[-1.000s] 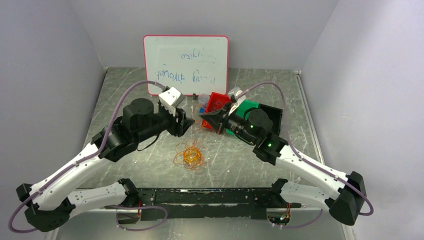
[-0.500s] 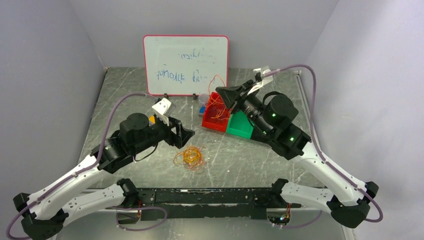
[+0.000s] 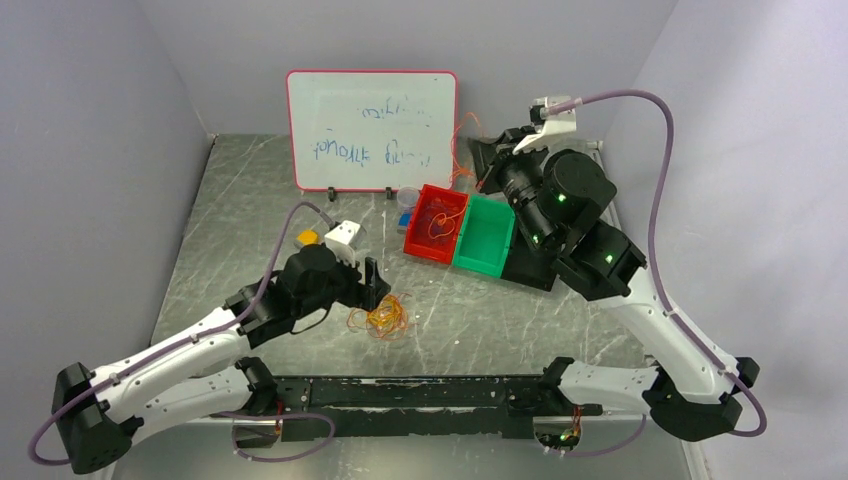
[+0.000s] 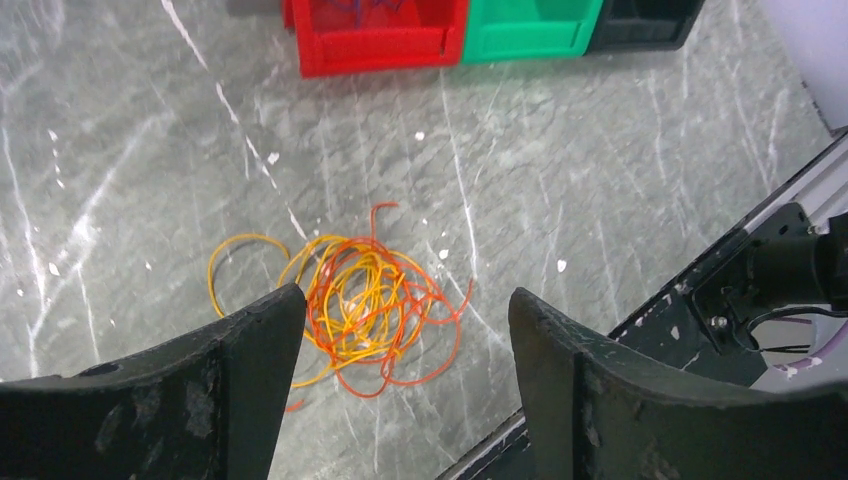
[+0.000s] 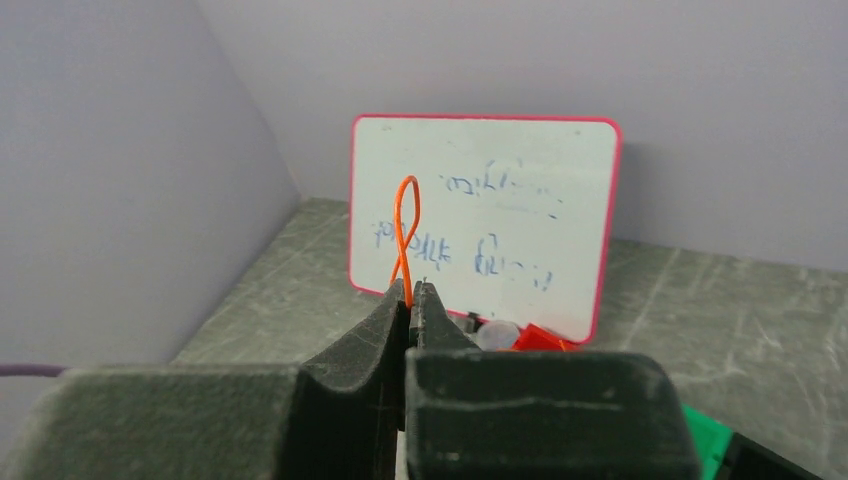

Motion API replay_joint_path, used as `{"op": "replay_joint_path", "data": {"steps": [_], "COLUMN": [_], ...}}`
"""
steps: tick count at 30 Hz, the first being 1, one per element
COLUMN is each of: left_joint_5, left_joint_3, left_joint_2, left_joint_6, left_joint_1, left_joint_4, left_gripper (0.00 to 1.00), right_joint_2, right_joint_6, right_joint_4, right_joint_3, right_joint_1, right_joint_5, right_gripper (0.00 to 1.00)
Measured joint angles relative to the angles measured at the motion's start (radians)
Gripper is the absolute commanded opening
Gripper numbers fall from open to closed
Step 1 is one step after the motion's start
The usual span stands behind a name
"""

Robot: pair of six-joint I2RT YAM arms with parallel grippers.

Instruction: Untangle the cables

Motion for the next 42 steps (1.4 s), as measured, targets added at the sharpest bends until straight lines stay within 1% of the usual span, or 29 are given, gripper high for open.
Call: {"op": "replay_joint_path", "data": {"steps": [7, 11, 14, 16, 19, 21, 25, 28, 35, 42], "left_joint_5": [-0.003, -0.003, -0.003, -0.003, -0.003, -0.003, -0.003, -0.003, -0.003, -0.003], "left_joint_3": [-0.063, -0.064, -0.064, -0.064, -0.064, -0.064, -0.064, -0.064, -0.083, -0.085], "left_joint_2": [0.028, 0.047, 0.054, 0.059, 0.072, 0.083, 0.098, 0.103, 0.102, 0.127], "left_joint_6": [-0.051, -0.06, -0.062, -0.065, -0.071, -0.074, -0.08, -0.086, -0.102, -0.106], "left_joint_1": [0.0, 0.0, 0.0, 0.0, 0.0, 0.0, 0.0, 0.0, 0.0, 0.0], "left_joint_4": [0.014, 0.015, 0.015, 0.016, 0.017, 0.017, 0.018, 0.017, 0.021, 0.022], "left_gripper": [0.78, 0.78, 0.78, 0.77, 0.76, 0.76, 0.75, 0.75, 0.75, 0.73], "right_joint_2": [0.051, 0.076, 0.084, 0.084, 0.085, 0.094, 0.13, 0.145, 0.141, 0.129], "right_joint_6": [-0.009, -0.008, -0.008, -0.005, -0.003, -0.002, -0.001, 0.003, 0.032, 0.044], "right_joint_4": [-0.13, -0.188, -0.195, -0.191, -0.164, -0.144, -0.099, -0.078, -0.033, -0.035], "right_joint_3": [0.079, 0.076, 0.045, 0.003, -0.076, -0.127, -0.199, -0.236, -0.297, -0.302], "right_joint_1": [-0.01, -0.066, -0.163, -0.258, -0.369, -0.415, -0.456, -0.481, -0.526, -0.533], "right_joint_5": [0.106, 0.118, 0.07, 0.017, -0.065, -0.124, -0.228, -0.273, -0.337, -0.365], "right_gripper": [0.0, 0.0, 0.0, 0.0, 0.0, 0.0, 0.0, 0.0, 0.0, 0.0]}}
